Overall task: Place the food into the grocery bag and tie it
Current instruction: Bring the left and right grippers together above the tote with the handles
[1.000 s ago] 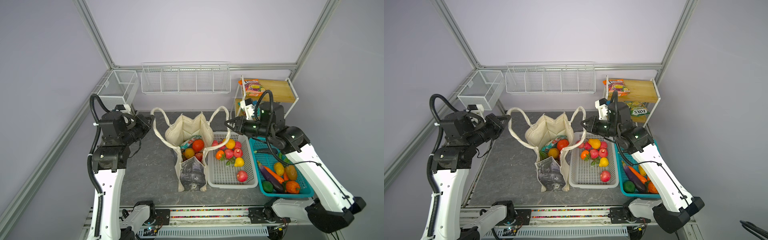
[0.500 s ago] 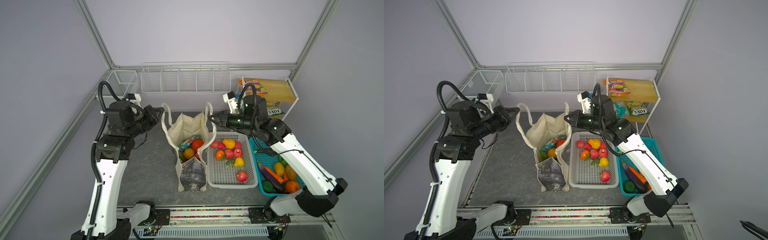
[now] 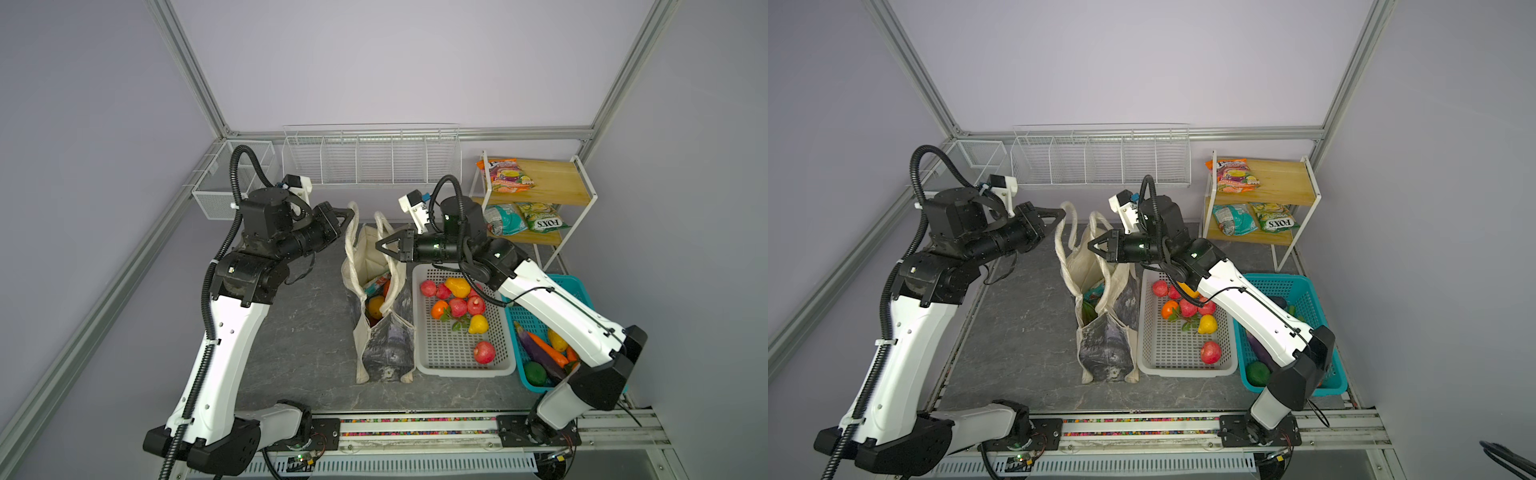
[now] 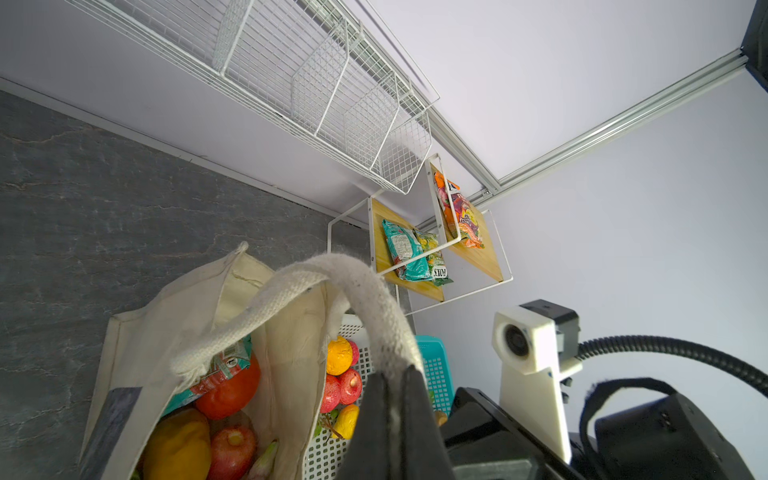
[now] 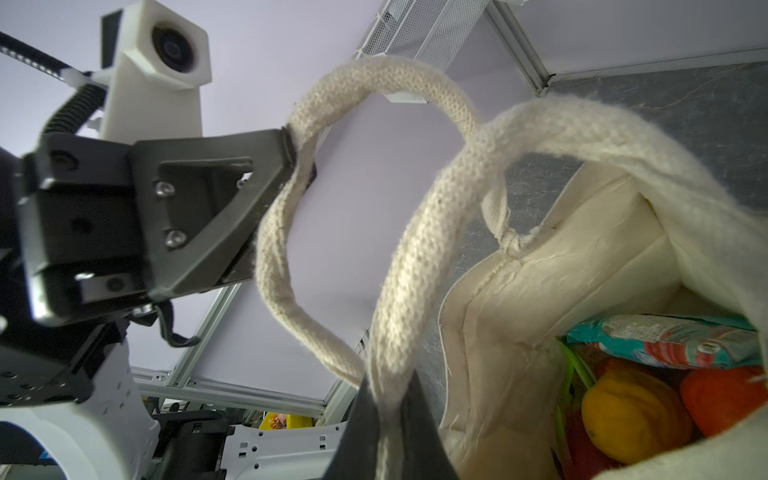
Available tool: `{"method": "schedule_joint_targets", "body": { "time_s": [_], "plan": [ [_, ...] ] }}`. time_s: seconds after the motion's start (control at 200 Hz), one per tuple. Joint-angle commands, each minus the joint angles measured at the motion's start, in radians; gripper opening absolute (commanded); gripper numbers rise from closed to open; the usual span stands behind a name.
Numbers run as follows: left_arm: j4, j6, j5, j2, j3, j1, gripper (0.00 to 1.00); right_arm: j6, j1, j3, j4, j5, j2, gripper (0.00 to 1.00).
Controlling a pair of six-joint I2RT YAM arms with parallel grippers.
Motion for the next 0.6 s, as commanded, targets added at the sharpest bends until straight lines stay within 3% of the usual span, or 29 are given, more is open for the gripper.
{"method": "schedule_joint_targets", "body": {
  "time_s": [0.0,0.32,0.595],
  "plan": [
    [0.058,0.021,-0.021,0.003,0.041,-0.017,0.00,-0.017,0.021,0.017,0.074,-0.055,0.032,0.07],
    [0.074,0.026,-0.025,0.020,0.037,-0.080,0.00,-0.050,0.033,0.074,0.098,-0.070,0.116,0.07],
    [0.072,0.019,-0.009,-0.003,-0.003,-0.104,0.00,0.011,0.004,0.095,0.237,-0.084,0.158,0.07]
  ]
}}
